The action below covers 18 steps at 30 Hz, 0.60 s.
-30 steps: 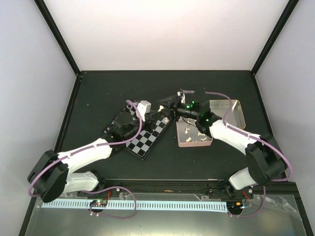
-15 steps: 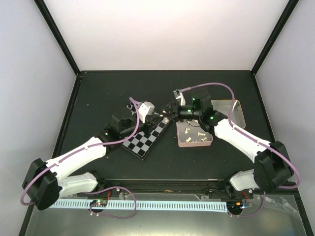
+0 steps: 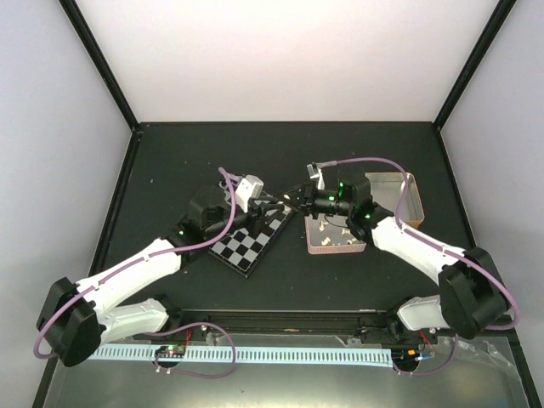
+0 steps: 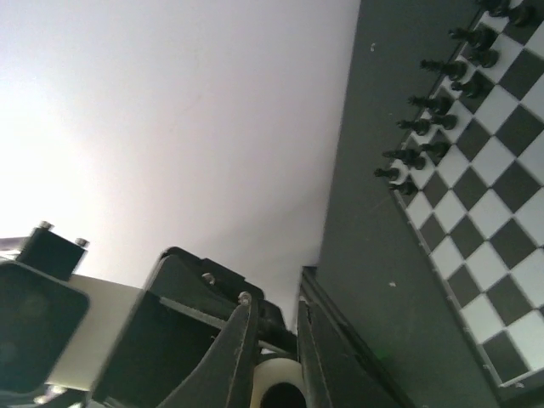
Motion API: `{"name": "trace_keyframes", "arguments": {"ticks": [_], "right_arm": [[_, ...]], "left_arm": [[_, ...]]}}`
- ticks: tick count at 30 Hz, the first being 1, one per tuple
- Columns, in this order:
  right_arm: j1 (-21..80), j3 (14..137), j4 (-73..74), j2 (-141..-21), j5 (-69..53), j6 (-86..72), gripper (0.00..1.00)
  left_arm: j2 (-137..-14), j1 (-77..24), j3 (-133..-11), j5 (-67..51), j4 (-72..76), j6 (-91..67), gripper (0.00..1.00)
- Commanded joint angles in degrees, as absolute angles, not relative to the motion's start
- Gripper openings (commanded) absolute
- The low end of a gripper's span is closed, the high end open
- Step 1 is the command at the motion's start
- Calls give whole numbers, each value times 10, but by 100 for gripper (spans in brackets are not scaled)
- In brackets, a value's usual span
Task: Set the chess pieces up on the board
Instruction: Place the chess piece on the chessboard.
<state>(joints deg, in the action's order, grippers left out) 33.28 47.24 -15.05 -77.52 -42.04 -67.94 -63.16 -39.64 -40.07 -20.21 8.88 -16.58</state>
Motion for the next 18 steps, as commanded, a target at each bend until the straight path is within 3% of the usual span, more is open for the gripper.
{"name": "trace_keyframes", "arguments": {"ticks": [1,5,18], "right_arm": [[332,430,-304,-777,-414,-817,5],[332,410,-377,-790,-417,-887,5],[332,387,-489,-816,-430,-990,5]], "left_arm": [[-601,-389,-379,-199,174,-222,40],[-603,-389,-356,-207,242,-252,39],[-629,-389,-361,-209,246,-243,36]]}}
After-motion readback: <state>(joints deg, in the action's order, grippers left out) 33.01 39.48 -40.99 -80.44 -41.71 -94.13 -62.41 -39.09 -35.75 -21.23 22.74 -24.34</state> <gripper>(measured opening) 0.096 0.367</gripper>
